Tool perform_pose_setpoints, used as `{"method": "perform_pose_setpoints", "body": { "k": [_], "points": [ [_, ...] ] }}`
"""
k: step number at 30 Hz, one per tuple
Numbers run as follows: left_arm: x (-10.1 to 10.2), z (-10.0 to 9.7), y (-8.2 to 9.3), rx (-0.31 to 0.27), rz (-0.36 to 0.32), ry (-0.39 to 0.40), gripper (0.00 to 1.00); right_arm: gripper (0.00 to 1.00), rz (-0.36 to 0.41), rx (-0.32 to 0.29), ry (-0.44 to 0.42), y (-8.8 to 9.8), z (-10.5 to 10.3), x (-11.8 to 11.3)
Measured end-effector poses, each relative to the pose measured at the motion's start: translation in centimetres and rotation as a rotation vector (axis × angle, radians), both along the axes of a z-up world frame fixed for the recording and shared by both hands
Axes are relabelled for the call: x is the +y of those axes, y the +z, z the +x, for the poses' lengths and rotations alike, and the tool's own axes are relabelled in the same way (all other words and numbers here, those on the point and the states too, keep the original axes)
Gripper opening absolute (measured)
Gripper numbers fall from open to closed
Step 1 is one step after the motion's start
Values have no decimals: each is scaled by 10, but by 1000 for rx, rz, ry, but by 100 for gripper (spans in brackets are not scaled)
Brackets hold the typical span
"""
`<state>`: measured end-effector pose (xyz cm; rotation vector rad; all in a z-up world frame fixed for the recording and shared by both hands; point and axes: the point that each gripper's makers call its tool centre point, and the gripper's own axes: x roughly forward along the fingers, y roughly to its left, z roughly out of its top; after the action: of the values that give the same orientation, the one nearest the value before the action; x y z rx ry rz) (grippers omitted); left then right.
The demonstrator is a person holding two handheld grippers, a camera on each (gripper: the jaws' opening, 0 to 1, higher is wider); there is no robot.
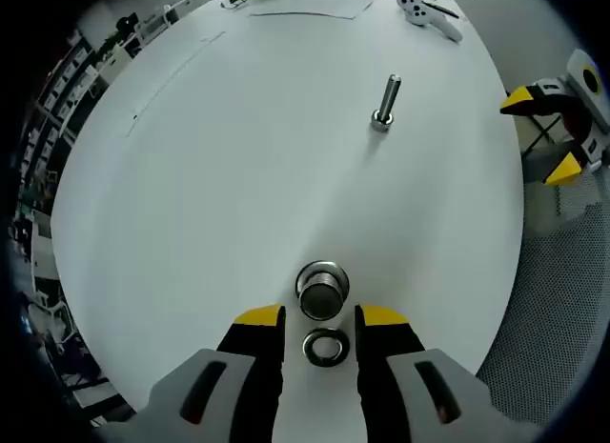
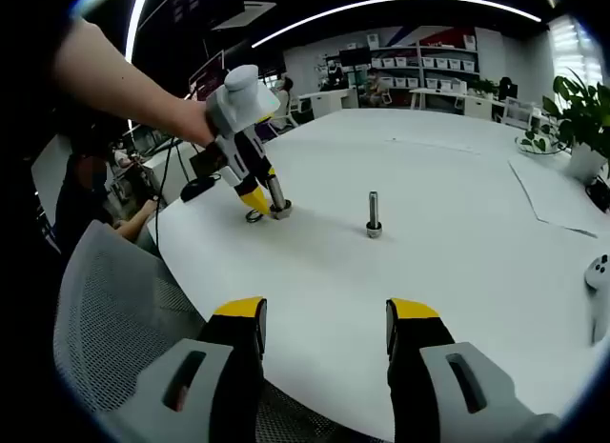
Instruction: Place the washer onto the threaded stud by aligning its center hole with the stud, sliding it down to the base, and recovering from edge contact or off-axis alignment until the washer reaches the visible bottom stop.
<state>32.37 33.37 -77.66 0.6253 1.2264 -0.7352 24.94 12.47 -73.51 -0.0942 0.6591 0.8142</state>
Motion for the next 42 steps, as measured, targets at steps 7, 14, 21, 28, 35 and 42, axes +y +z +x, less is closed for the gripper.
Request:
{"method": "perform_pose_setpoints", "body": {
  "k": [7,14,21,28,35,42],
  "points": [
    [19,-7,0,5,0,57,29,53,2,1,4,0,0,1],
    [25,-17,-4,17,2,84,30,53,7,-5,6,2,0,1],
    [23,-24,-8,36,-4,98,34,53,6,-5,-3,2,1,0],
    [22,-24,-12,39,-21,124,34,53,9,-4,-11,1,2,-1],
    [18,-27,-18,44,-28,134,36,53,8,-5,-16,2,2,-2],
    [17,-22,-20,43,-29,148,36,53,11,-5,-20,1,3,-2]
  ]
}}
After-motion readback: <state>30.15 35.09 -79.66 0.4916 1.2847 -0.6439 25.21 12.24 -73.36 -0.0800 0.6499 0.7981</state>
